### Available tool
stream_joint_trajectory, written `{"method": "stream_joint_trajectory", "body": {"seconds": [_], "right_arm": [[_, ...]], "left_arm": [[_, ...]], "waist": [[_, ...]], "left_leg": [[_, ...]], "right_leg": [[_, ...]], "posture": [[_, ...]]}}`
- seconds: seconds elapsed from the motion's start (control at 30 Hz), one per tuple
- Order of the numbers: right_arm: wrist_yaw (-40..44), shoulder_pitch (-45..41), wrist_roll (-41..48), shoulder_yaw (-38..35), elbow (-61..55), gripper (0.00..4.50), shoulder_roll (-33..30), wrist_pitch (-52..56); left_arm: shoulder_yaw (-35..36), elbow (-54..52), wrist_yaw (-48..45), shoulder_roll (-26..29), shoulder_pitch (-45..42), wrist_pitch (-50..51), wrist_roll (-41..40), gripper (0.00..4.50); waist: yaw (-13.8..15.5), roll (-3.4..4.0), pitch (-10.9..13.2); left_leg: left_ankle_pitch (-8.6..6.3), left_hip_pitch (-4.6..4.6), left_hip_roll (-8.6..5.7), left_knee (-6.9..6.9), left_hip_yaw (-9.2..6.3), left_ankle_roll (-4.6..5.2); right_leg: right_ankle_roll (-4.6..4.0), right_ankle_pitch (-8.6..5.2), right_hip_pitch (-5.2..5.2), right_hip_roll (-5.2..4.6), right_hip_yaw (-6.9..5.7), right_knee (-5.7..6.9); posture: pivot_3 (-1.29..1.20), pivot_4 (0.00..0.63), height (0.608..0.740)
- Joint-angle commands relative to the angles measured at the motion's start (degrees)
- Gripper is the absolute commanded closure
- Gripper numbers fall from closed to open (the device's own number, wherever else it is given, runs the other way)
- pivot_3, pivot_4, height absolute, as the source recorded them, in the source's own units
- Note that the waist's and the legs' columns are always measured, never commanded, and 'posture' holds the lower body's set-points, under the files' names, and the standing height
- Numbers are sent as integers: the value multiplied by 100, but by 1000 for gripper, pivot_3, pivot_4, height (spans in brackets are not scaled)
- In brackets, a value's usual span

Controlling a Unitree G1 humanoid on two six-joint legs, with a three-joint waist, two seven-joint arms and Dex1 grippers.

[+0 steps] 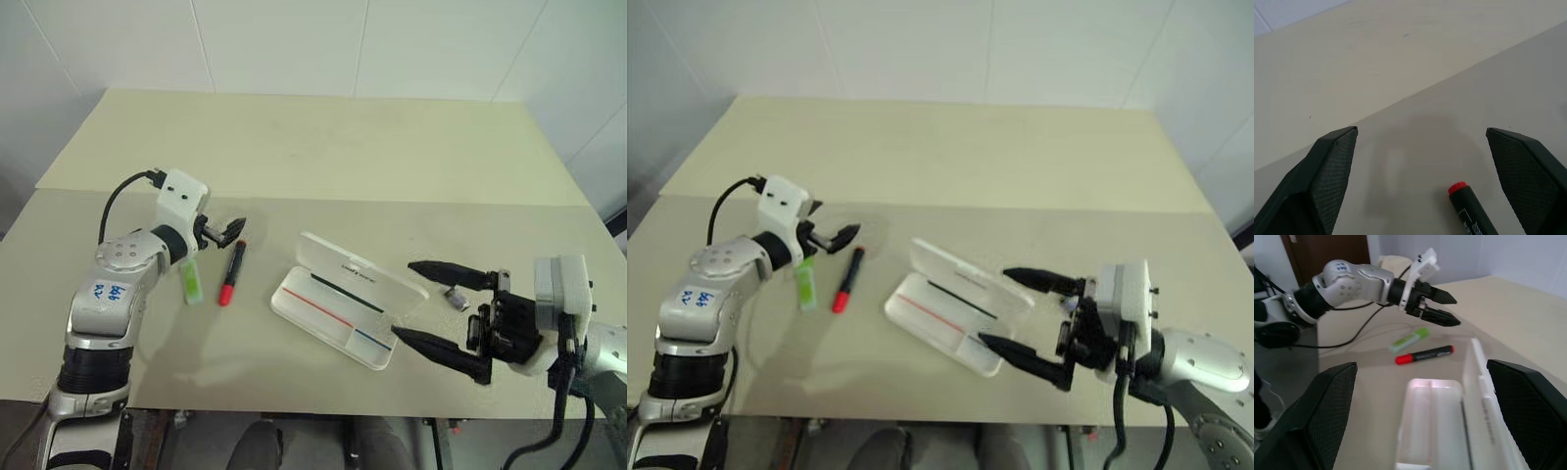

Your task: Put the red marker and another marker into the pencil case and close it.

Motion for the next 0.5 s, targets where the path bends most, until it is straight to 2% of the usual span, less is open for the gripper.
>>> {"method": "stream_joint_trajectory", "body": {"seconds": [0.03,0.5], "right_arm": [[272,407,61,-247,-264,0,-60,-144],[931,1828,-868,-724,401,0,448,-1031]], "left_arm": [[8,-570,268,-131,156,420,59,19],[-541,-1209,856,-318,604,1798,296,19]], "waist": [[13,0,0],[11,0,-1]], "left_leg": [[0,3,-1,0,1,0],[7,31,-5,8,1,-1]], "right_leg": [[0,0,3,-1,0,-2],[-7,2,29,3,-2,14]], "posture": [[0,150,740],[0,150,740]]}}
